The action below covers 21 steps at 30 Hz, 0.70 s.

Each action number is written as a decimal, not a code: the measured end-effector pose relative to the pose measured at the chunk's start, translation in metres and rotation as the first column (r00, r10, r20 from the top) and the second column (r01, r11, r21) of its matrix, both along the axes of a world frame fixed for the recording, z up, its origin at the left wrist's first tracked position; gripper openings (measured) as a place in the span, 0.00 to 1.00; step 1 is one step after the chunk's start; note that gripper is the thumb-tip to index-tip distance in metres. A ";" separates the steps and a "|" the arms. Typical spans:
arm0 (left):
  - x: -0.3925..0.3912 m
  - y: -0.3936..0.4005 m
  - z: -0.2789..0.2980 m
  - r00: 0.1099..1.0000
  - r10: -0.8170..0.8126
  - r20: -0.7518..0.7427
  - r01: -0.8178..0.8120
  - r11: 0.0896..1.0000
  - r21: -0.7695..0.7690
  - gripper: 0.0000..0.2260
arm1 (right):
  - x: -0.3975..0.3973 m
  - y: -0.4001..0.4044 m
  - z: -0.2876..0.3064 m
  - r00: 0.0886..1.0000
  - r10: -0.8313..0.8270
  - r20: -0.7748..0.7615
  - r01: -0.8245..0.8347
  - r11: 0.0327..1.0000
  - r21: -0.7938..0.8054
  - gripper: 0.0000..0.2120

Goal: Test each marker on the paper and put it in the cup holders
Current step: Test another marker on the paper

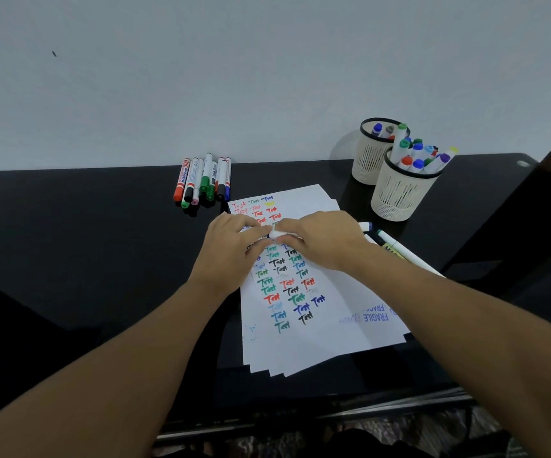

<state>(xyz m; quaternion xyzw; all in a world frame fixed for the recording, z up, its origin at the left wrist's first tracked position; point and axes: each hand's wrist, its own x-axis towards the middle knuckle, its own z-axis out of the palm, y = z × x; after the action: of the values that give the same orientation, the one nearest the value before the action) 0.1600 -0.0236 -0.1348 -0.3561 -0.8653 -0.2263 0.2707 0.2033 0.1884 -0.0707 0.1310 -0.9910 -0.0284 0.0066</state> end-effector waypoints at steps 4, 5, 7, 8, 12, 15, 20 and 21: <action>0.001 0.000 0.000 1.000 -0.009 0.024 0.009 1.000 0.006 0.08 | 0.006 -0.006 0.000 0.999 -0.010 0.051 0.010 1.000 -0.008 0.23; 0.002 0.000 0.000 0.999 -0.012 0.033 0.012 1.000 0.009 0.08 | 0.007 -0.007 0.000 0.999 -0.015 0.050 0.016 1.000 -0.017 0.22; 0.003 0.001 0.001 0.997 -0.010 0.073 0.008 1.000 0.023 0.07 | 0.011 -0.007 0.003 0.999 -0.027 0.040 0.029 0.998 -0.048 0.21; 0.003 0.001 0.002 0.995 -0.004 0.100 0.001 0.999 0.033 0.07 | 0.013 -0.006 0.004 0.998 -0.045 0.034 0.048 0.996 -0.081 0.20; 0.007 0.000 0.004 0.983 0.028 0.179 -0.036 0.999 0.041 0.08 | 0.026 0.001 0.011 0.984 -0.162 0.077 0.178 0.939 -0.293 0.21; 0.009 -0.001 0.006 0.971 0.051 0.235 -0.062 0.997 0.039 0.12 | 0.035 0.008 0.014 0.975 -0.208 0.080 0.222 0.900 -0.375 0.19; 0.016 -0.003 0.015 0.945 0.076 0.319 -0.073 0.997 -0.019 0.28 | 0.058 0.009 0.019 0.899 -0.362 0.248 0.384 0.375 -0.844 0.16; 0.019 -0.003 0.018 0.938 0.095 0.332 -0.080 0.995 -0.061 0.31 | 0.062 0.008 0.018 0.890 -0.353 0.290 0.395 0.275 -0.877 0.16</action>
<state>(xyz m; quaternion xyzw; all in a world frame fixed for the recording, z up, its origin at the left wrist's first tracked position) 0.1787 -0.0270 -0.1166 -0.2798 -0.9186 -0.2511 0.1215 0.2656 0.1963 -0.0523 -0.1306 -0.8375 0.5279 0.0527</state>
